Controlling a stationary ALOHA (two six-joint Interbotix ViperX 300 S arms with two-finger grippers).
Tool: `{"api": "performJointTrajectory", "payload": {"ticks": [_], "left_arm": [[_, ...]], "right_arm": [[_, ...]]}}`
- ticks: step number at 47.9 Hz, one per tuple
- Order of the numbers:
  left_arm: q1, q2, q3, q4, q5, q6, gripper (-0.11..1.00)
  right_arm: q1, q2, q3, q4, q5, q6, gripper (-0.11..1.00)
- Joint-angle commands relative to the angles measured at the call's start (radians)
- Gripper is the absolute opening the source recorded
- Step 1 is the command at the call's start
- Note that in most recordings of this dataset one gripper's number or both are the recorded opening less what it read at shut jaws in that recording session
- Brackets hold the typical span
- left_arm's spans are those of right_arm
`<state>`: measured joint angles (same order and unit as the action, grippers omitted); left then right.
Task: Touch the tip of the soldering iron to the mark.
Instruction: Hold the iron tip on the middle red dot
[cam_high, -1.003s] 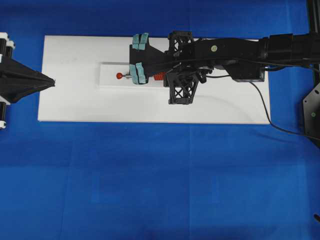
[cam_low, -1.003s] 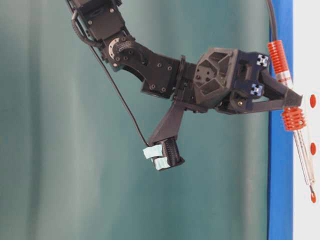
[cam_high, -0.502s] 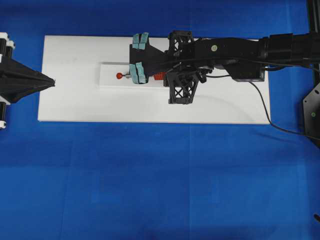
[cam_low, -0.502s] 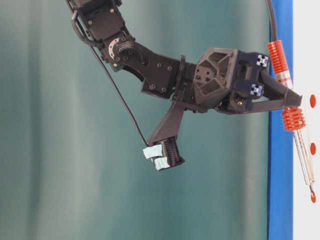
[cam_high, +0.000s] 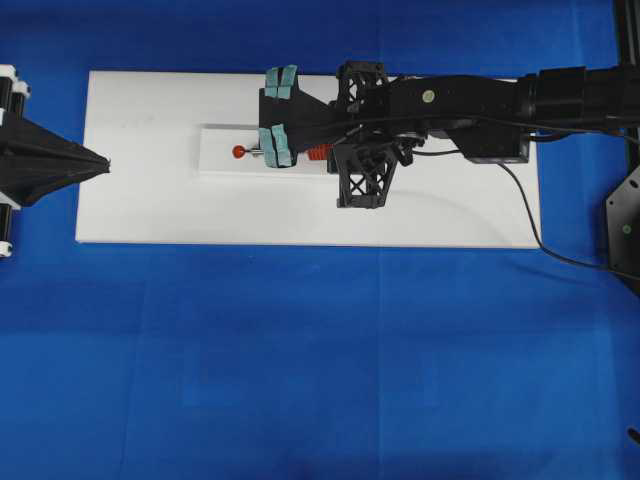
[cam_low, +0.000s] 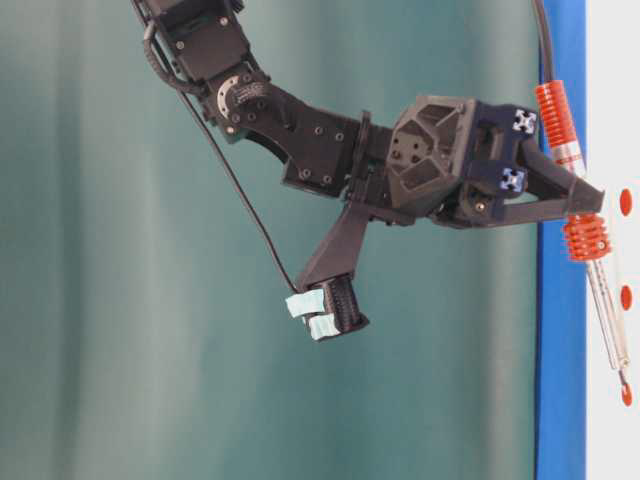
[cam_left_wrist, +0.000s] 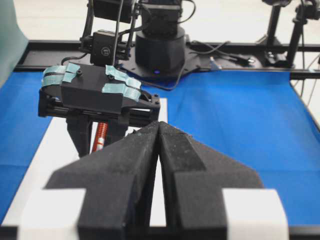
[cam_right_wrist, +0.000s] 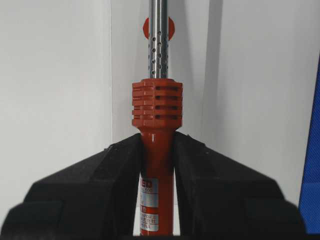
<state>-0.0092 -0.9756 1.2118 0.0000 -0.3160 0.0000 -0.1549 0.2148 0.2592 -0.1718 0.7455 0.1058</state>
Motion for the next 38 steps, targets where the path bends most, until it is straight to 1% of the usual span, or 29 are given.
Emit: {"api": "performJointTrajectory", "payload": {"ticks": [1,27,38], "left_arm": [[-0.002,0.005,-0.011,0.003,-0.006,0.002,0.0],[-0.002,0.003,-0.011,0.002,-0.006,0.002,0.0],[-0.002,0.005,-0.011,0.002,-0.006,0.002,0.0]], "right_arm": [[-0.002,-0.018,-0.023,0.0,-0.003,-0.002,0.06],[0.0,-0.018,-0.025,0.0,0.0,0.0,0.06],[-0.002,-0.06,-0.037,-0.003,0.025,0.0,0.06]]}}
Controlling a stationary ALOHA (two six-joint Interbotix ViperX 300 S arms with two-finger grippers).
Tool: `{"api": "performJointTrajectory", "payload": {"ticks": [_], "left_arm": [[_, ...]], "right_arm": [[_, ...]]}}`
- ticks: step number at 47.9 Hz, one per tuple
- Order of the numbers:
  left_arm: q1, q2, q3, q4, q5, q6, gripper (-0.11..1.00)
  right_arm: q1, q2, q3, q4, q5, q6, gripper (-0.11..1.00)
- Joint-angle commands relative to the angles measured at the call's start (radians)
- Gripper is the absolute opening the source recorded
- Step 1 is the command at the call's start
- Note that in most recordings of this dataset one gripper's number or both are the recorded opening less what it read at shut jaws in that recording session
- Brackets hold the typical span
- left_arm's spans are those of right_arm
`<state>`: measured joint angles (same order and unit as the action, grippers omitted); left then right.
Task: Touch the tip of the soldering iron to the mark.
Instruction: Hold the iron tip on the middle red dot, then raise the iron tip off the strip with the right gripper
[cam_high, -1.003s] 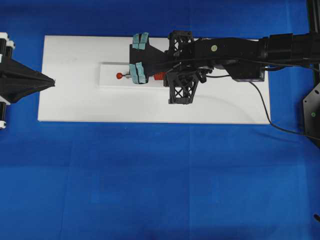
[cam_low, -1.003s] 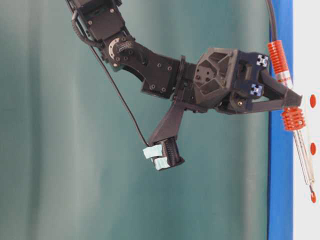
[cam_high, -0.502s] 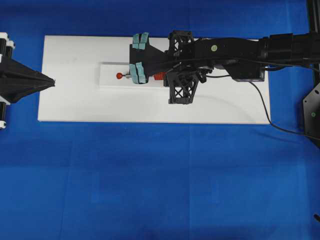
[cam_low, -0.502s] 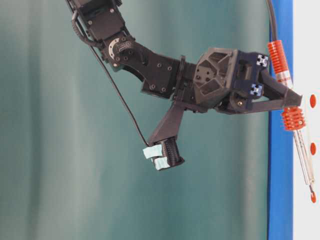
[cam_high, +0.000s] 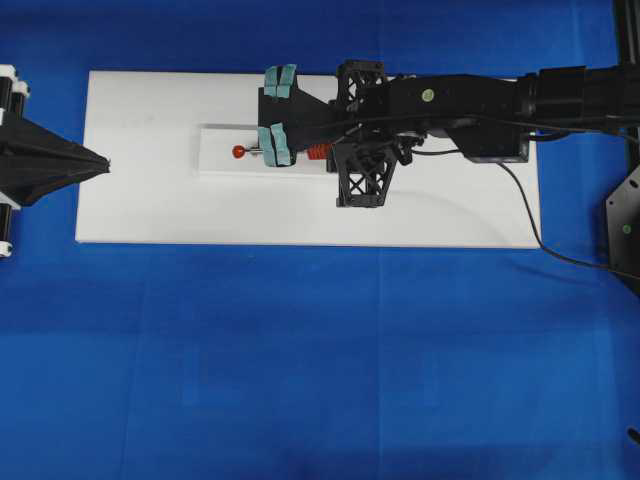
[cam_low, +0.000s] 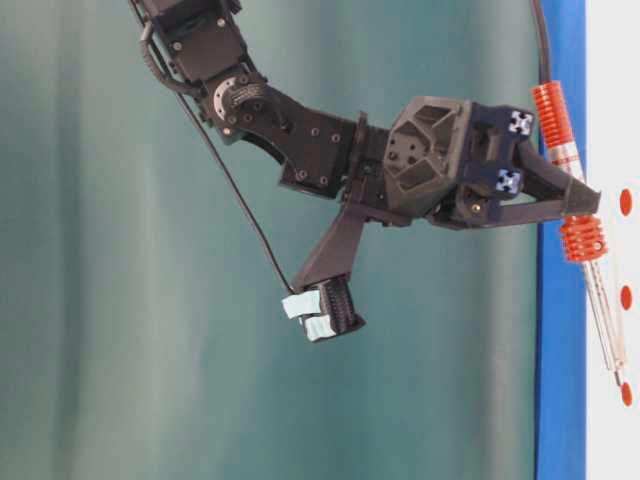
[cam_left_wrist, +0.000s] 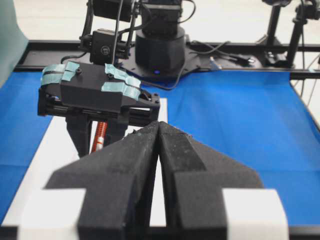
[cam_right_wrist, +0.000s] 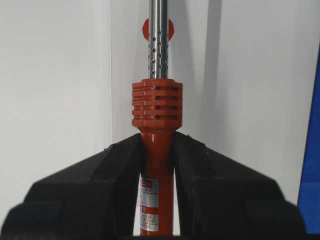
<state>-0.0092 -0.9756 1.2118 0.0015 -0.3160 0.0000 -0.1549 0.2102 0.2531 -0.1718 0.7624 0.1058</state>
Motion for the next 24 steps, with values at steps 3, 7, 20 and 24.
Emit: {"api": "performJointTrajectory", "payload": {"ticks": [3,7,20,24], "left_arm": [[-0.002,0.003,-0.011,0.0,-0.008,0.0,0.0],[-0.002,0.005,-0.011,0.0,-0.009,0.0,0.0],[-0.002,0.003,-0.011,0.002,-0.008,-0.002,0.0],[-0.002,0.005,-0.011,0.002,-0.009,-0.002,0.0]], "right_arm": [[0.0,-0.074,-0.035,-0.006,0.018,0.0,0.06],[0.0,-0.1,-0.038,-0.008,0.037,-0.002,0.06],[0.0,-0.172,-0.057,-0.02,0.112,0.0,0.06],[0.0,-0.186,-0.057,-0.02,0.117,0.0,0.06]]}}
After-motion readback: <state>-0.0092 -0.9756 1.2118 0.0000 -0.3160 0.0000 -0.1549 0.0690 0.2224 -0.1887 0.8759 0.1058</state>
